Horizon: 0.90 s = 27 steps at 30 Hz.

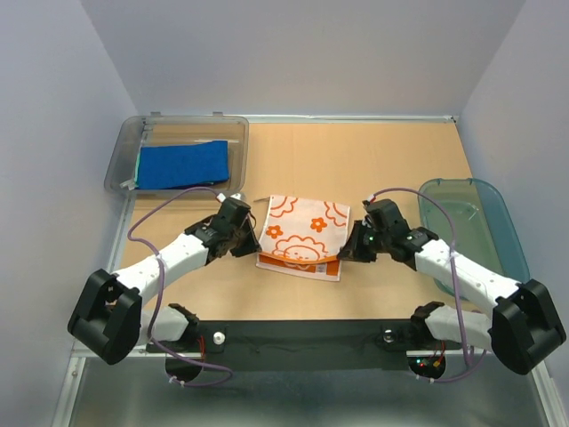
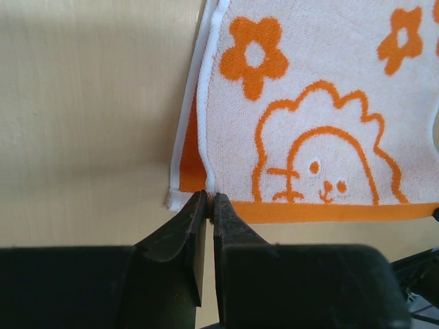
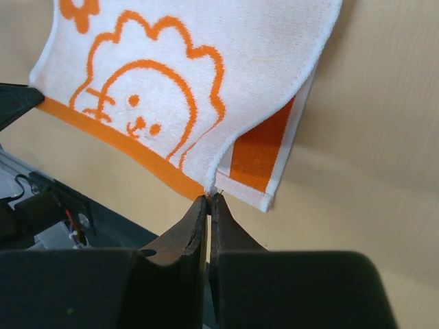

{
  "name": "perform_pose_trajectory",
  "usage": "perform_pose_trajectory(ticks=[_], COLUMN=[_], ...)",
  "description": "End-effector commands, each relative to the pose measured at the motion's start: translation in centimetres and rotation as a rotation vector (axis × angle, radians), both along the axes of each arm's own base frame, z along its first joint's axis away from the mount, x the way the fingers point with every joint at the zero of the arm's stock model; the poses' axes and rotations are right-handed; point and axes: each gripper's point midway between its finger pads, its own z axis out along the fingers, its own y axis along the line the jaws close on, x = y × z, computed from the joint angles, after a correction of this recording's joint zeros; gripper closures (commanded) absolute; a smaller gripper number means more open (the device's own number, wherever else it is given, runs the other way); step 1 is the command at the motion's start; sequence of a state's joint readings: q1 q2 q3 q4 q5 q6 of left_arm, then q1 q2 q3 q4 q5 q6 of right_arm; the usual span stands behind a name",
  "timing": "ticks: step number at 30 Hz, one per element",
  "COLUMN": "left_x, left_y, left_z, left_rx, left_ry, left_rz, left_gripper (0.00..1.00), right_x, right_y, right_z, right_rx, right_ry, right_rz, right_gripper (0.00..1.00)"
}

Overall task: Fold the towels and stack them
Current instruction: Fold the towel

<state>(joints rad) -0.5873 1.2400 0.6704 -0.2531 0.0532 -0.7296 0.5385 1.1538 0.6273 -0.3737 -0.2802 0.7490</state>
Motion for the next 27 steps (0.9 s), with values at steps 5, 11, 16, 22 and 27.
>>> perform_pose_trajectory(ticks=[5, 11, 16, 22, 27], left_x=[-1.8, -3.2, -3.6, -4.2, -4.2], left_y=[2.1, 2.4, 3.0, 3.4, 3.6], left_z=[-0.6, -4.1, -5.4, -5.5, -3.5], left_rx=[0.055, 0.075, 0.111, 0.123, 0.109], left_ry=[0.031, 0.112, 0.143, 0.157, 0.126], left_rz=[0.028, 0.018, 0.022, 0.017, 0.029], left_gripper=[1.00, 1.00, 1.00, 1.00, 0.89], right_x=[-2.5, -3.8, -4.8, -5.5, -4.8], right_y=[0.3, 0.1, 0.2, 0.5, 0.5], right_z=[-0.6, -3.6, -5.2, -6.0, -4.3], right_rx=[0.009, -0.042, -0.059, -0.072, -0.063], right_ry=[0.079, 0.150, 0.189, 0.212, 0.153], right_rz=[0.043, 0.064, 0.088, 0.119, 0.119], right_gripper=[0.99, 0.99, 0.98, 0.92, 0.68])
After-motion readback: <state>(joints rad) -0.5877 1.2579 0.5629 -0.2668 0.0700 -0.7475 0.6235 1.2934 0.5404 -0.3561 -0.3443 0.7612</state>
